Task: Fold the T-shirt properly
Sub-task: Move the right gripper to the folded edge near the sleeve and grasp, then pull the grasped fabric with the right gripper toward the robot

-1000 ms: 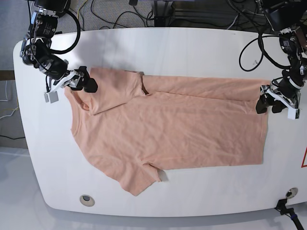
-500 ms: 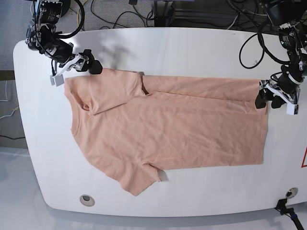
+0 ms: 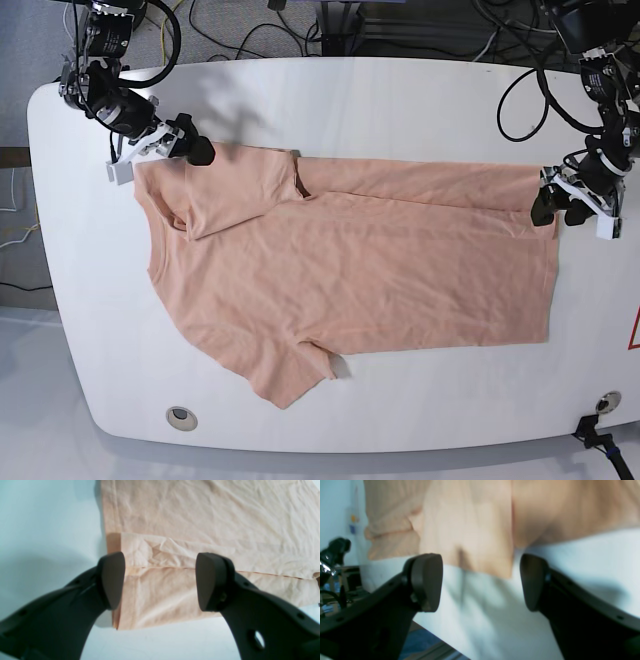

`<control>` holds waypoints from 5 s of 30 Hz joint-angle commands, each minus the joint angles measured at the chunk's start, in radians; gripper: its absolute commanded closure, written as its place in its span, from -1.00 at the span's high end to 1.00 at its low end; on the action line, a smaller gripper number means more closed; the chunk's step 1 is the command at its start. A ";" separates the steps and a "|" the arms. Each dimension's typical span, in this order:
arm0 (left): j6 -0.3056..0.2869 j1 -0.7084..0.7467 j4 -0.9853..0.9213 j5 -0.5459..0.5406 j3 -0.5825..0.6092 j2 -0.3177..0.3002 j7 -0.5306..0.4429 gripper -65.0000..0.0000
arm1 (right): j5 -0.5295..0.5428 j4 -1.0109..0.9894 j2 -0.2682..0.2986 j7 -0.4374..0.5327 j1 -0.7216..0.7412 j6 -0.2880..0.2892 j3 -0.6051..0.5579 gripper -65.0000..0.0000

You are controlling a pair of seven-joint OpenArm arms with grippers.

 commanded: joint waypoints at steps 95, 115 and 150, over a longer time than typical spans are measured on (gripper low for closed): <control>-0.006 0.002 0.058 0.004 -0.007 -0.024 -0.017 0.30 | -0.287 -0.058 0.200 -0.014 0.235 0.000 0.056 0.22; -0.047 0.051 0.060 0.089 -0.002 -0.022 -0.138 0.30 | -0.548 0.095 0.080 0.005 0.141 0.074 0.059 0.22; -0.047 0.054 0.034 0.254 -0.001 -0.016 -0.204 0.47 | -0.667 -0.006 0.029 0.135 0.141 0.121 0.012 -1.00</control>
